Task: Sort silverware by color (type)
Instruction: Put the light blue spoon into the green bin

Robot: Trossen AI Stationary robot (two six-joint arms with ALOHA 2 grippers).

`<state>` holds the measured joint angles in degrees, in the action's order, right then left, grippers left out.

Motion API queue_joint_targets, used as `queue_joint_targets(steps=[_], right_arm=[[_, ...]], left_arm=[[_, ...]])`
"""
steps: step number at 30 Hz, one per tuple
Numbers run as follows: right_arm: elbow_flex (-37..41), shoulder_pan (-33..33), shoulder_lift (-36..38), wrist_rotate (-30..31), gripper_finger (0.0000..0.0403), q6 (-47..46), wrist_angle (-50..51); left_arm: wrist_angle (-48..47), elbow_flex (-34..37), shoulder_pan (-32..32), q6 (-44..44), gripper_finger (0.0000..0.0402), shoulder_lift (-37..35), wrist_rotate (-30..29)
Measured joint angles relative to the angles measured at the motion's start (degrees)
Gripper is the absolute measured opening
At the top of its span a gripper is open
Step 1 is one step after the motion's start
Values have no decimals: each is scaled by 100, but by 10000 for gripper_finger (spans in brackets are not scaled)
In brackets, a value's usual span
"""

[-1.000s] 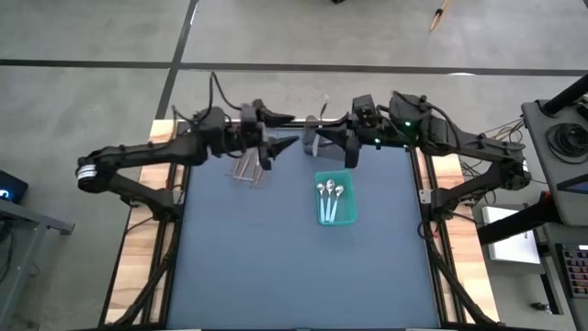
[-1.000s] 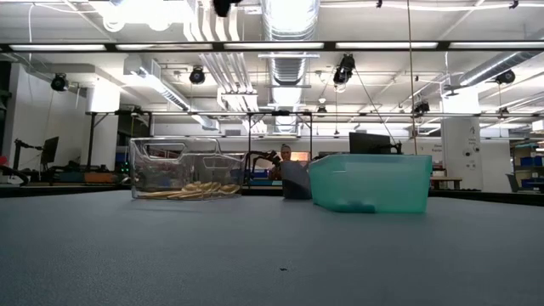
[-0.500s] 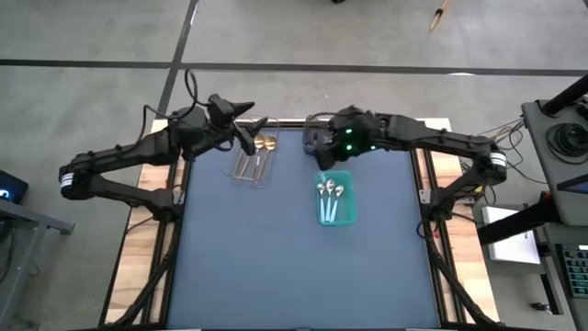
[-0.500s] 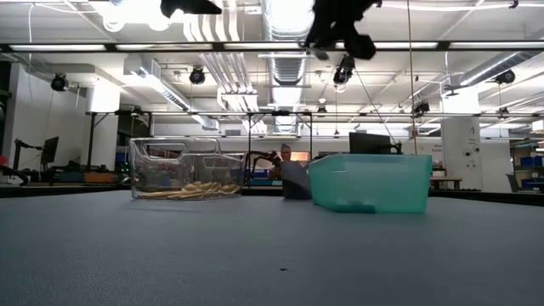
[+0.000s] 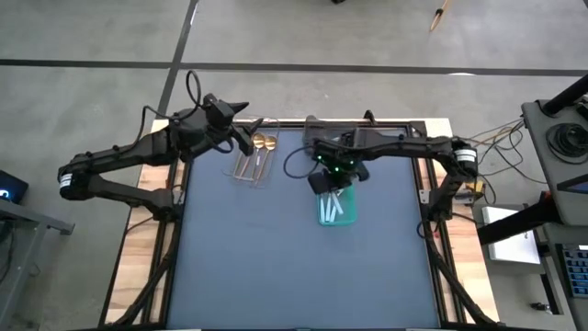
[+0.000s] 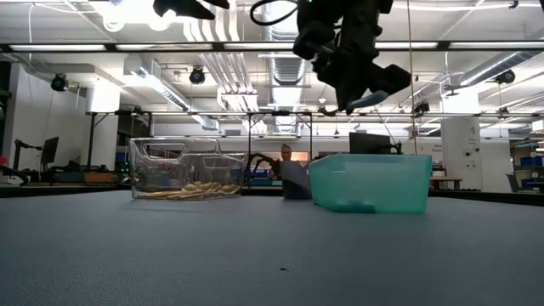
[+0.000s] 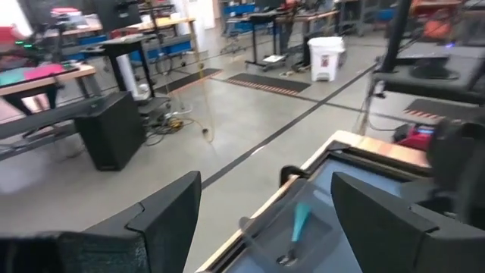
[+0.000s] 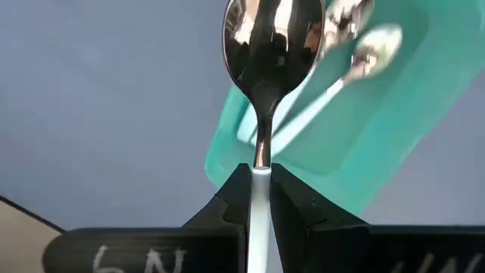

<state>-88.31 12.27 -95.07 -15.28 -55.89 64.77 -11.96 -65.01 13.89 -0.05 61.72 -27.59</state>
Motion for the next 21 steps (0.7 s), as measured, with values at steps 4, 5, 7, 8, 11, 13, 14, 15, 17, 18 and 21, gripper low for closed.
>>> queue_joint_targets(steps=[4, 5, 7, 8, 11, 13, 14, 15, 17, 18, 21], right_arm=[[34, -132, -11, -8, 20, -387, 115], [60, -161, -12, 17, 20, -475, 141], [124, -206, -15, 104, 20, -614, 210], [161, -218, -15, 169, 20, -673, 254], [329, -216, -15, 287, 20, -796, 252], [484, -216, -15, 376, 20, -930, 186], [569, -214, -15, 383, 20, -1012, 150], [652, -213, -18, 391, 20, -1089, 100], [794, -214, -27, 391, 20, -1249, 6], [857, -214, -28, 389, 20, -1316, -12], [994, -212, -28, 388, 20, -1400, -55]], left_arm=[[-190, 0, 0, 11, 276, -19, -401], [-234, 0, 0, 35, 276, -28, -500], [-314, 0, 0, 113, 276, -55, -691], [-341, 0, 0, 146, 276, -67, -774], [-417, 0, 0, 215, 276, -111, -887], [-466, 0, 0, 280, 276, -139, -950], [-509, 0, 0, 284, 276, -154, -965], [-538, 0, 0, 284, 276, -170, -1021], [-635, 0, 0, 282, 276, -201, -1168], [-673, 0, 0, 281, 276, -219, -1224], [-817, 0, 0, 265, 276, -275, -1250]])
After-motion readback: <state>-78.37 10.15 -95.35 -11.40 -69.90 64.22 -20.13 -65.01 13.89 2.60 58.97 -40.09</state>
